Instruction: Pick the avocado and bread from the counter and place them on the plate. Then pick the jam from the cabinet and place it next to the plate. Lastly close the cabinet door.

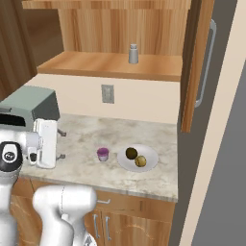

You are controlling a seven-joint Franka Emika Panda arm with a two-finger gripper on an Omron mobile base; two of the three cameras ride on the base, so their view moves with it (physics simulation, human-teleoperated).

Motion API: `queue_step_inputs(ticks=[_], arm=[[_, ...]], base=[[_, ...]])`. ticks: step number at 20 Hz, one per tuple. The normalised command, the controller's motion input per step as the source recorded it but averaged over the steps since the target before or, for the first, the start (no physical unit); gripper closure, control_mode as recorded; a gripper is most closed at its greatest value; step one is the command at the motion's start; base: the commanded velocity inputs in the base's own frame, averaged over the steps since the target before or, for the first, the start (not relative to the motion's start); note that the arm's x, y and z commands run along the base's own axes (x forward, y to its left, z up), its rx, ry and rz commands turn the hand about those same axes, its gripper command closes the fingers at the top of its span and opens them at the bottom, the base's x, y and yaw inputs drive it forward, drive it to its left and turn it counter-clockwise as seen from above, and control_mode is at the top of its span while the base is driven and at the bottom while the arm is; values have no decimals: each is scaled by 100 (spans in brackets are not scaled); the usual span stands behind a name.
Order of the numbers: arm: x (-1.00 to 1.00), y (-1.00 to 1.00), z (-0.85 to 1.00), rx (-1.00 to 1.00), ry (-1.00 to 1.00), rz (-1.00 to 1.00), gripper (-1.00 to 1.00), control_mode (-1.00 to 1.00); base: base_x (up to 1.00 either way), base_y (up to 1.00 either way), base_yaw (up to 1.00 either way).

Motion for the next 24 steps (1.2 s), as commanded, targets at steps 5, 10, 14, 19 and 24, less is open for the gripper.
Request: queue_step_inputs(ticks=[5,10,14,19,24], arm=[[-28,48,46,-1,-9,-10,-100,-100],[-26,49,9,-7,-7,-8,-100,-100],[-32,58,0,-11,-5,-9,-100,-100],[-13,65,0,-12,-3,-8,-100,-100],[0,70,0,-13,-2,-6,-100,-100]], base=[[0,0,0],[0,0,0],[0,0,0],[0,0,0],[0,0,0]])
